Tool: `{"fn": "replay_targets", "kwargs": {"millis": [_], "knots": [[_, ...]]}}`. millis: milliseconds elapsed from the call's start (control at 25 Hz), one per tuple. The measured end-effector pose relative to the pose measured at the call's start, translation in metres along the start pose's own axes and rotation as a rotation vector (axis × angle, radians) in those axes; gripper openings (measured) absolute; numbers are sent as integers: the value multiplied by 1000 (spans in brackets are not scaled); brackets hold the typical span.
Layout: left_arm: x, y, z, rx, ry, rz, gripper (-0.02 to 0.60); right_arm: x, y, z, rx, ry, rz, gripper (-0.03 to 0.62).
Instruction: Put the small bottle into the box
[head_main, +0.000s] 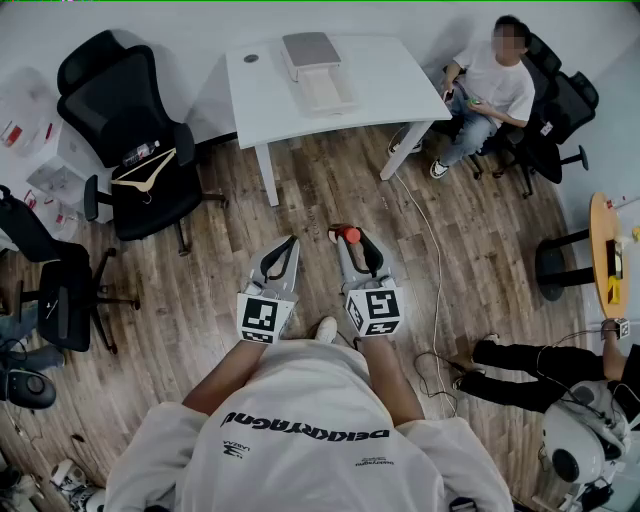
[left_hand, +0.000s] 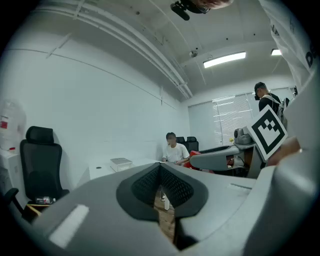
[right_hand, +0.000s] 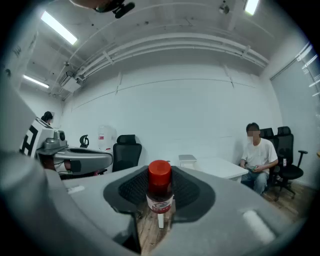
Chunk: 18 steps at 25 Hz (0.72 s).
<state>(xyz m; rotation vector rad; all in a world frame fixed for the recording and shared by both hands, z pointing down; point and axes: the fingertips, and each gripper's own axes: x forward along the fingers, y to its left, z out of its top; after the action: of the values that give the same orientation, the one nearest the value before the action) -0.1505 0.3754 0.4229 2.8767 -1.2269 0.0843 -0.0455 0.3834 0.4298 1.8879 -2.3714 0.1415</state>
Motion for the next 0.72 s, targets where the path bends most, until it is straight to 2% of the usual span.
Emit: {"fn": "replay_targets", "kwargs": {"millis": [280, 720], "knots": [[9, -12, 2, 3, 4, 14, 6, -5, -18, 3, 2, -11, 2, 135], [40, -32, 5, 20, 4, 72, 6, -6, -52, 1, -9, -28, 59, 135]]}}
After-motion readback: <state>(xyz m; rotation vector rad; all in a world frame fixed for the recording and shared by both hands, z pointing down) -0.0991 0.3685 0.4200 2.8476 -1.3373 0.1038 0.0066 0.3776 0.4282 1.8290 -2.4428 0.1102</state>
